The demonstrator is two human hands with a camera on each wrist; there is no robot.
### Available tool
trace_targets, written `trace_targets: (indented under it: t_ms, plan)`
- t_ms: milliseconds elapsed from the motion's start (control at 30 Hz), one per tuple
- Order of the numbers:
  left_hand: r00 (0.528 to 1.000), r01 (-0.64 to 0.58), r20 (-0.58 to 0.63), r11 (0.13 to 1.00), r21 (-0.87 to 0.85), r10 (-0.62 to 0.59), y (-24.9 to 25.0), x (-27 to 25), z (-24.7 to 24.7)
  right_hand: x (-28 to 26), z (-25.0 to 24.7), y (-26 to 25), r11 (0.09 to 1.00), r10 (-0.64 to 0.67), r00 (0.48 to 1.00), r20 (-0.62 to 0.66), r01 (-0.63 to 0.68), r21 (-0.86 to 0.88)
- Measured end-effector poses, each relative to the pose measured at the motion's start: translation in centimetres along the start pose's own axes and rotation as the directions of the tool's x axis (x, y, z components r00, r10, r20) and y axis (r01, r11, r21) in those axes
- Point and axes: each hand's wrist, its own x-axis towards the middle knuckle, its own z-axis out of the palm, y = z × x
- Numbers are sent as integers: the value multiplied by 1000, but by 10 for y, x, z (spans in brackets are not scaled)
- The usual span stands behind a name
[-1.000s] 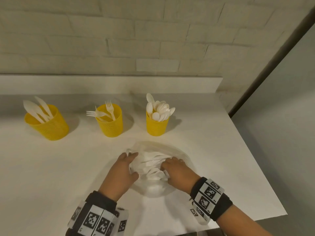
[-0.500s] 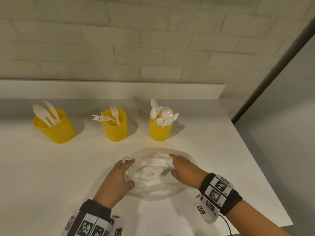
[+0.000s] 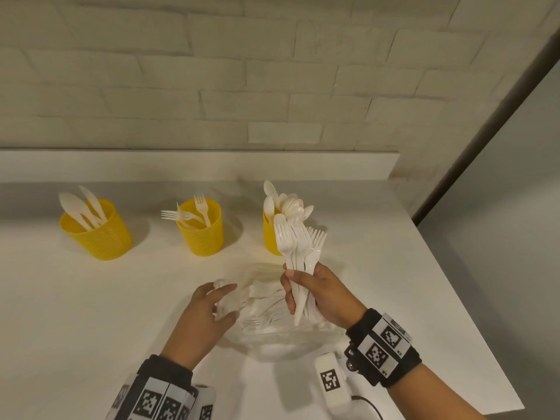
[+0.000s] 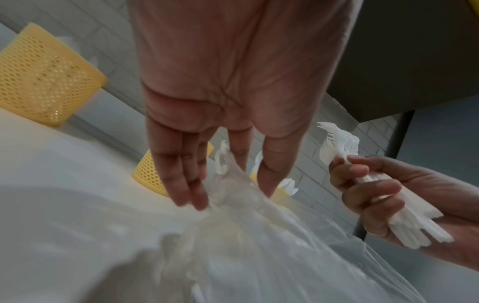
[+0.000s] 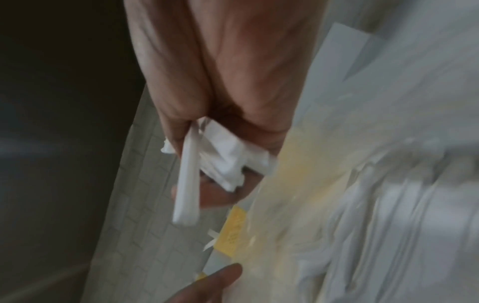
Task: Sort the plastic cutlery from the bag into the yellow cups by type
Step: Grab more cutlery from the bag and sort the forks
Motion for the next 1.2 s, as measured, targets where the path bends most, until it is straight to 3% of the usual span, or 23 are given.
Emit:
trace_targets:
  t_ms: [167, 233, 367, 533, 700, 800, 900, 1033, 1133, 1200]
  plan:
    - [951, -72, -305, 996, -58, 51, 25, -3, -7, 13, 13, 1, 995, -13, 1000, -23, 15, 101]
    - [935, -104, -352, 983, -152, 45, 40, -3, -11, 20, 21, 3, 995, -30, 1000, 6, 30, 96]
    - [948, -114, -319, 915, -386, -16, 67, 0, -20, 32, 44, 4, 993, -118, 987, 112, 115, 36]
    - [954, -73, -289, 880, -469, -74, 58, 5, -38, 49, 78, 4, 981, -157, 979, 132, 170, -95]
    - [975, -105, -221, 799, -592, -36, 32, 20, -73, 63, 98, -8, 993, -117, 977, 179, 116, 18]
    - [973, -119, -231, 793, -597, -28, 20, 34, -98, 75, 112, -6, 993, -98, 992, 83, 92, 76]
    - [959, -149, -282, 787, -599, -33, 10, 47, -125, 87, 125, 3, 994, -63, 993, -96, 71, 79]
    - [921, -234, -388, 764, -601, -23, -3, 83, -153, 93, 132, 10, 993, -117, 929, -351, 122, -9]
    - [917, -242, -399, 822, -515, 20, -1, 114, -151, 92, 136, 8, 991, -130, 885, -447, 128, -34]
    - [941, -204, -330, 898, -391, 70, 2, 131, -141, 92, 139, 4, 991, -121, 876, -467, 129, -15]
